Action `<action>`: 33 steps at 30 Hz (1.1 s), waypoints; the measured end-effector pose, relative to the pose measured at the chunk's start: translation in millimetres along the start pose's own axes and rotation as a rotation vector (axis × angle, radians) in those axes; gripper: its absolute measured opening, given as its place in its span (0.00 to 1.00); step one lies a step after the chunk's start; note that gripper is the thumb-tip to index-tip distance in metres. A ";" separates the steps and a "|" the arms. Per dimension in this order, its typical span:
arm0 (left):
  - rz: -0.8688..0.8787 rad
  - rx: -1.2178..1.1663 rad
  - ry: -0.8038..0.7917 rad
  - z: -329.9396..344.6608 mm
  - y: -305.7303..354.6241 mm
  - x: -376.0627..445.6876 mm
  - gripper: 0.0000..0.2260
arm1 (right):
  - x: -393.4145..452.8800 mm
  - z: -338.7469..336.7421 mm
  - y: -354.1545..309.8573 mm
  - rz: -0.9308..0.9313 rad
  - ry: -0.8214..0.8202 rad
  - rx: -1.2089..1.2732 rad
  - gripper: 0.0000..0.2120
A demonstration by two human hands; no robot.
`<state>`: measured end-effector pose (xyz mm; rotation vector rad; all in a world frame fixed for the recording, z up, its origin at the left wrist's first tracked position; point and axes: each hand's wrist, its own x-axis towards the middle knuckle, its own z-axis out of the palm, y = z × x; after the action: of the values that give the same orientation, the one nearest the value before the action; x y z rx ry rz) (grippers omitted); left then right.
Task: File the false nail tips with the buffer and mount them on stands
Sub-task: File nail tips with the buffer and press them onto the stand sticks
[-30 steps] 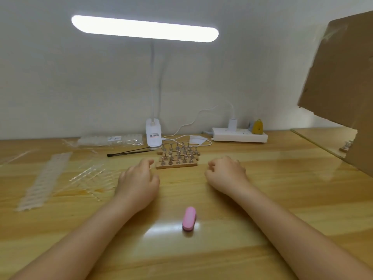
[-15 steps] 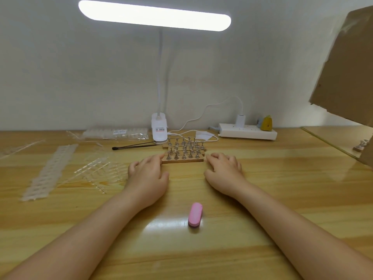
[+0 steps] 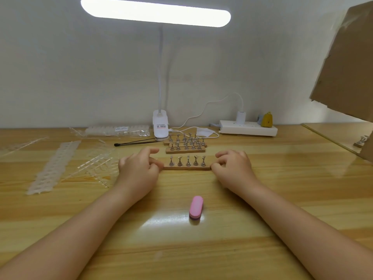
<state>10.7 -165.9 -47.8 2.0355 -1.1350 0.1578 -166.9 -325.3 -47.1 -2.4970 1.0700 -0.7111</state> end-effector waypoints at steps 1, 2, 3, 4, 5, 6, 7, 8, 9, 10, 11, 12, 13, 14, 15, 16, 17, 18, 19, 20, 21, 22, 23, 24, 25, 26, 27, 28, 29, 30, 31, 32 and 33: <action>-0.036 -0.016 0.014 -4.6 -1.3 1.4 0.14 | -2.0 -1.2 0.2 -0.003 0.010 0.000 0.11; -0.064 0.024 0.027 -10.0 -2.5 3.1 0.12 | -3.8 -2.2 0.1 -0.008 0.018 0.001 0.10; -0.094 0.126 0.018 -15.3 -3.7 4.4 0.12 | -5.2 -2.7 -0.1 -0.017 0.022 -0.002 0.10; -0.131 0.268 -0.027 -19.1 -4.2 5.5 0.14 | -6.3 -3.0 -0.7 -0.029 0.020 -0.014 0.10; -0.164 0.414 -0.104 -21.6 -3.9 5.7 0.19 | -6.9 -2.5 -1.3 -0.040 0.010 -0.035 0.11; -0.185 0.522 -0.182 -22.3 -3.2 4.9 0.23 | -7.3 -1.5 -1.6 -0.049 -0.003 -0.061 0.13; -0.188 0.582 -0.231 -21.2 -2.7 3.8 0.25 | -7.0 -0.1 -1.3 -0.054 -0.016 -0.089 0.14; -0.172 0.605 -0.247 -19.0 -2.5 2.4 0.25 | -6.2 1.3 -0.7 -0.055 -0.027 -0.112 0.16; -0.147 0.602 -0.242 -16.7 -3.0 1.0 0.24 | -5.0 2.4 0.3 -0.049 -0.032 -0.126 0.17; -0.117 0.584 -0.223 -14.8 -3.6 -0.2 0.21 | -3.6 3.1 1.3 -0.037 -0.031 -0.134 0.19; -0.087 0.562 -0.197 -13.2 -4.3 -0.9 0.18 | -1.8 3.6 2.2 -0.027 -0.027 -0.140 0.20; -0.062 0.544 -0.165 -11.8 -5.2 -1.8 0.16 | -0.1 4.2 3.0 -0.022 -0.025 -0.147 0.21; -0.040 0.528 -0.132 -11.2 -5.4 -2.5 0.13 | 1.5 4.9 3.5 -0.023 -0.029 -0.153 0.22; -0.020 0.519 -0.102 -11.0 -5.4 -3.4 0.12 | 2.8 5.6 3.4 -0.029 -0.040 -0.154 0.22; 0.000 0.518 -0.079 -11.1 -5.9 -4.0 0.11 | 3.8 6.3 3.2 -0.036 -0.050 -0.151 0.20; 0.022 0.529 -0.066 -11.1 -6.8 -4.0 0.11 | 4.6 7.0 2.9 -0.043 -0.055 -0.142 0.18; 0.047 0.552 -0.062 -11.2 -8.0 -3.8 0.11 | 5.4 7.5 2.7 -0.046 -0.054 -0.131 0.16; 0.069 0.589 -0.064 -11.9 -8.7 -3.5 0.11 | 5.8 7.6 2.5 -0.048 -0.049 -0.121 0.15; 0.084 0.629 -0.059 -12.9 -8.9 -3.2 0.12 | 6.1 7.4 2.5 -0.050 -0.046 -0.114 0.14; 0.090 0.655 -0.036 -14.1 -9.0 -2.8 0.12 | 6.3 7.0 2.5 -0.053 -0.046 -0.107 0.13; 0.091 0.651 0.008 -15.3 -9.2 -2.2 0.12 | 6.3 6.7 2.6 -0.058 -0.047 -0.101 0.13; 0.086 0.602 0.072 -16.7 -9.6 -2.5 0.12 | 5.9 6.5 3.0 -0.063 -0.049 -0.097 0.13; 0.077 0.503 0.143 -18.1 -9.6 -3.0 0.11 | 5.2 6.1 3.3 -0.067 -0.050 -0.093 0.13; 0.066 0.371 0.195 -19.2 -8.9 -4.0 0.09 | 4.2 5.8 3.5 -0.067 -0.051 -0.088 0.13; 0.057 0.226 0.219 -19.8 -7.0 -4.5 0.08 | 3.4 5.3 3.4 -0.064 -0.052 -0.085 0.13; 0.048 0.080 0.217 -19.7 -4.0 -5.1 0.07 | 2.6 4.7 3.0 -0.057 -0.055 -0.088 0.14; 0.036 -0.060 0.201 -18.9 -0.1 -5.9 0.07 | 2.1 4.2 2.0 -0.048 -0.060 -0.106 0.15; 0.013 -0.188 0.188 -18.0 4.1 -6.5 0.06 | 1.5 3.8 0.5 -0.038 -0.065 -0.136 0.17; -0.018 -0.296 0.179 -16.9 7.8 -7.0 0.06 | 0.7 3.4 -1.5 -0.028 -0.067 -0.170 0.19; -0.055 -0.387 0.172 -16.0 10.6 -7.6 0.06 | -0.6 3.0 -3.9 -0.021 -0.062 -0.194 0.20; -0.090 -0.465 0.164 -15.1 12.4 -8.6 0.07 | -2.8 2.3 -6.7 -0.023 -0.044 -0.200 0.21; -0.122 -0.530 0.151 -14.2 13.9 -9.7 0.07 | -5.8 1.6 -9.6 -0.042 -0.008 -0.186 0.20; -0.149 -0.585 0.132 -13.2 15.4 -10.8 0.07 | -9.4 0.6 -12.7 -0.084 0.052 -0.152 0.19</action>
<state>-4.1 -154.2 -34.8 1.5515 -0.8211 -0.1055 -164.8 -309.9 -44.5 -2.6794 1.0802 -0.7483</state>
